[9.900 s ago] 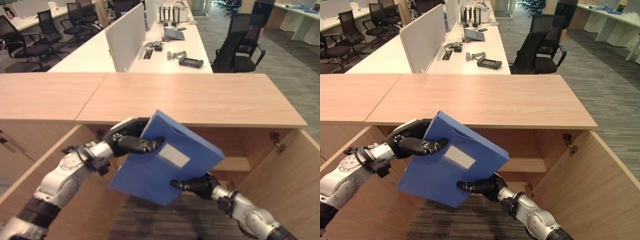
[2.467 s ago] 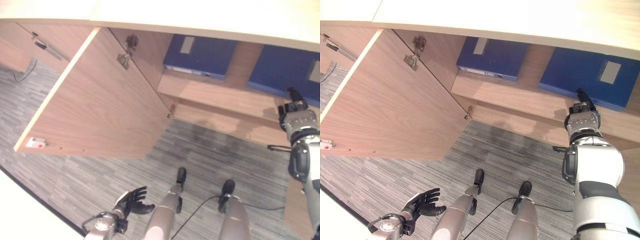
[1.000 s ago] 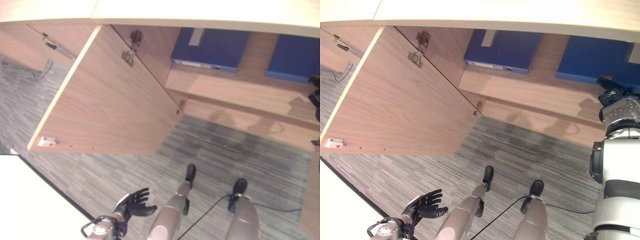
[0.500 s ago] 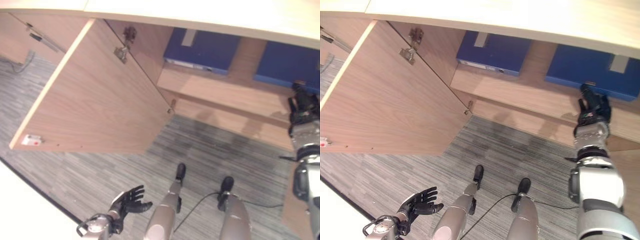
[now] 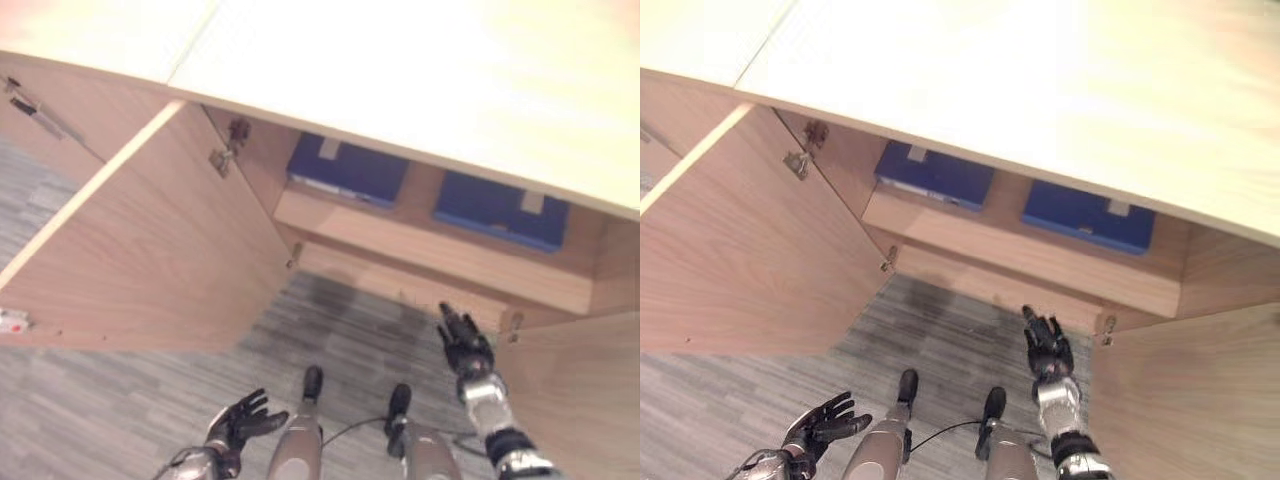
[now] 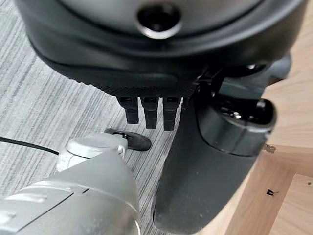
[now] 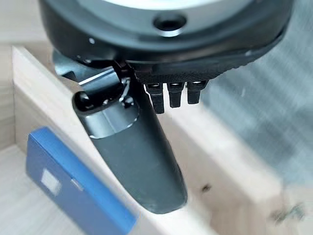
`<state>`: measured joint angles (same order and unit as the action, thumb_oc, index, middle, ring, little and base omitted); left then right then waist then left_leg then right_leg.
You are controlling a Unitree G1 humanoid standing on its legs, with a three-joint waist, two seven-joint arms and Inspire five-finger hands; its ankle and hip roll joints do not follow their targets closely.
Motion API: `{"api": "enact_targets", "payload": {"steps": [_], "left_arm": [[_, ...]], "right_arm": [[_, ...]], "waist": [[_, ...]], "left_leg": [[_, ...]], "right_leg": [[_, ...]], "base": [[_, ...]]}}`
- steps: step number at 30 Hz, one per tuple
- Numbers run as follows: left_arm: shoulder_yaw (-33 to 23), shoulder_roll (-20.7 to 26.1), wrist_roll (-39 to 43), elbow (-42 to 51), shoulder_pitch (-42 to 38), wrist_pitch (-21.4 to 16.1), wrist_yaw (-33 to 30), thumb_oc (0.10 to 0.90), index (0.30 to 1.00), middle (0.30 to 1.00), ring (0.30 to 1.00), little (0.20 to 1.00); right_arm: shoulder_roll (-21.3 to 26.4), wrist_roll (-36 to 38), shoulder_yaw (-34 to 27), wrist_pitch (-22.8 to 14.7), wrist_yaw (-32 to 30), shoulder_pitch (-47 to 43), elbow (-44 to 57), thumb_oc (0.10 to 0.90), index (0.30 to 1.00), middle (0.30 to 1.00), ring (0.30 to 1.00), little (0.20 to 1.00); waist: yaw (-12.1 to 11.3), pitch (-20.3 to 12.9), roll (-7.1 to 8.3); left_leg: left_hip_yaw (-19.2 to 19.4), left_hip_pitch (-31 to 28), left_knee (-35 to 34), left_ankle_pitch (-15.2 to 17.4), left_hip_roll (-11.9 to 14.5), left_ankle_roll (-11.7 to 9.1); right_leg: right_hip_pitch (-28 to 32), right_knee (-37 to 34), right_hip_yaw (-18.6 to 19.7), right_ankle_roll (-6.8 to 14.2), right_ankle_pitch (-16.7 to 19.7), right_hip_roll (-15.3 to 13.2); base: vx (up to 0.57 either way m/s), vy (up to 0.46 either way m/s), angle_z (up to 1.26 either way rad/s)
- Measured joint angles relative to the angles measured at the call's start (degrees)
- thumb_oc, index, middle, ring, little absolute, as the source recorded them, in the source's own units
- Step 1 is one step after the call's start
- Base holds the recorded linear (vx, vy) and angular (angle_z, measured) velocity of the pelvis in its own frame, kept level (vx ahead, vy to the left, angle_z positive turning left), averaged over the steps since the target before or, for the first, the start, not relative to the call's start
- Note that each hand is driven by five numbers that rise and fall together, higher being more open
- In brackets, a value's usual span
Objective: Put the empty folder in the office cabinet
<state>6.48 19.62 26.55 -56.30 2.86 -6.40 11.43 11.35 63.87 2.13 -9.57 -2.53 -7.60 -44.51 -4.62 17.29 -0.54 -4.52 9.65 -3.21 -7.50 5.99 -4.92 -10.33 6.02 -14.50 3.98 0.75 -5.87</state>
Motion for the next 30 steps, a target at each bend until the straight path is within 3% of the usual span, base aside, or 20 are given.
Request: {"api": "enact_targets", "payload": {"steps": [4,5,8,10,17,22,23,25,26,27,29,30], "left_arm": [[-0.44,-0.34,-3.27,-0.16,1.65,-0.07,0.05,0.8,0.9,0.9,0.9,0.9],[-0.56,-0.3,-3.96,-0.02,2.57,-0.38,0.01,0.8,0.9,0.9,0.9,0.9],[-1.12,-0.55,-4.76,0.1,3.19,-0.39,0.03,0.8,0.9,0.9,0.9,0.9],[-1.34,-1.0,-4.99,0.57,4.23,-0.51,0.0,0.8,0.9,0.9,0.9,0.9],[-2.17,-2.23,-5.66,-0.03,7.38,-1.26,-0.02,0.8,0.9,0.9,0.9,0.9],[-2.2,-3.08,-6.67,-1.86,7.67,-1.52,-0.03,0.8,0.9,0.9,0.9,0.9],[-2.15,-3.25,-6.65,-2.4,6.9,-1.56,-0.46,0.8,0.9,0.9,0.9,0.9],[-2.23,-3.67,-6.62,-2.88,7.17,-1.6,-1.26,0.8,0.9,0.9,0.9,0.9],[-2.24,-4.06,-6.57,-3.03,7.23,-1.6,-1.43,0.8,0.9,0.9,0.9,0.9],[-2.22,-4.52,-6.53,-3.28,6.47,-1.6,-1.94,0.8,0.9,0.9,0.9,0.9],[-2.24,-5.4,-6.37,-4.79,5.38,-1.4,-2.08,0.8,0.9,0.9,0.9,0.9],[-2.87,-5.38,-5.52,-4.75,5.88,-1.48,-2.08,0.8,0.9,0.9,0.9,0.9]], "right_arm": [[3.06,-14.63,1.61,0.01,0.71,5.81,3.58,0.8,0.9,0.9,0.9,0.9],[3.46,-19.06,1.63,-0.05,1.15,6.39,4.09,0.8,0.9,0.9,0.9,0.9],[3.91,-25.08,1.62,-0.59,1.69,7.83,6.55,0.8,0.9,0.9,0.9,0.9],[4.61,-30.93,3.25,-0.47,1.88,8.49,6.4,0.8,0.9,0.9,0.9,0.9],[4.91,-34.62,6.35,0.32,3.31,12.58,6.27,0.8,0.9,0.9,0.9,0.9],[5.14,-34.7,7.96,1.14,3.7,13.79,6.27,0.8,0.9,0.9,0.9,0.9],[5.64,-34.7,8.3,1.15,3.68,13.76,6.29,0.8,0.9,0.9,0.9,0.9],[6.58,-36.59,8.55,1.17,3.74,13.7,6.3,0.8,0.9,0.9,0.9,0.9],[7.36,-36.87,9.14,1.13,3.57,13.68,6.3,0.8,0.9,0.9,0.9,0.9],[8.45,-36.92,10.2,1.16,3.3,13.64,6.29,0.8,0.9,0.9,0.9,0.9],[9.47,-38.01,10.53,1.3,3.01,13.07,6.31,0.8,0.9,0.9,0.9,0.9],[9.75,-39.0,10.65,1.29,2.73,12.22,6.34,0.8,0.9,0.9,0.9,0.9]], "waist": [[1.14,-2.4,1.62],[1.31,-4.44,2.34],[1.44,-6.77,2.52],[1.4,-9.09,1.54],[1.32,-12.57,-0.13],[0.38,-13.02,-0.79],[-0.17,-13.15,-1.34],[-1.1,-13.01,-2.44],[-1.61,-12.97,-2.97],[-1.67,-12.48,-2.42],[-1.43,-12.01,-1.41],[-1.35,-11.95,-1.33]], "left_leg": [[0.39,-4.28,-1.29,0.61,-0.41,0.59],[0.55,-4.79,-1.29,1.01,-0.47,0.63],[0.63,-6.19,-1.31,1.17,-0.89,0.7],[0.67,-8.21,-1.34,1.74,-0.96,0.64],[-0.26,-9.98,-1.54,2.38,-1.11,0.69],[-3.2,-8.89,-1.54,2.01,-1.24,0.4],[-5.21,-7.33,-1.55,1.5,-1.35,0.14],[-5.45,-5.62,-1.55,1.16,-1.27,0.31],[-4.72,-4.89,-1.52,1.24,-1.1,0.37],[-1.91,-4.1,-1.51,2.46,-0.38,0.41],[9.11,-2.54,1.31,3.35,0.65,-0.04],[16.14,-3.11,4.07,3.56,3.26,-0.36]], "right_leg": [[7.0,-6.86,-0.26,0.82,2.64,0.12],[7.77,-8.05,-0.13,0.95,2.94,0.0],[10.29,-10.54,-0.24,0.74,4.11,-0.01],[12.64,-10.93,-0.27,0.73,4.09,0.03],[14.98,-11.07,-0.84,1.15,3.33,0.09],[16.01,-11.33,-3.55,1.26,2.54,0.27],[15.53,-11.35,-4.83,1.12,1.87,0.44],[15.48,-10.99,-7.28,0.97,1.35,0.43],[15.58,-10.9,-8.64,0.76,2.47,0.33],[15.55,-10.93,-11.28,0.17,3.39,-0.6],[15.44,-10.87,-14.68,-0.39,3.36,-3.92],[15.54,-10.86,-15.35,-0.03,3.35,-5.09]], "base": [[0.03,0.02,-0.01],[0.02,0.038,-0.04],[0.03,0.015,0.0],[0.06,0.01,0.03],[0.0,-0.007,0.06],[-0.11,0.0,0.36],[-0.07,0.026,0.62],[-0.21,0.136,0.79],[-0.23,0.183,0.78],[-0.14,0.122,0.92],[-0.16,0.152,0.89],[-0.14,0.138,0.48]]}}
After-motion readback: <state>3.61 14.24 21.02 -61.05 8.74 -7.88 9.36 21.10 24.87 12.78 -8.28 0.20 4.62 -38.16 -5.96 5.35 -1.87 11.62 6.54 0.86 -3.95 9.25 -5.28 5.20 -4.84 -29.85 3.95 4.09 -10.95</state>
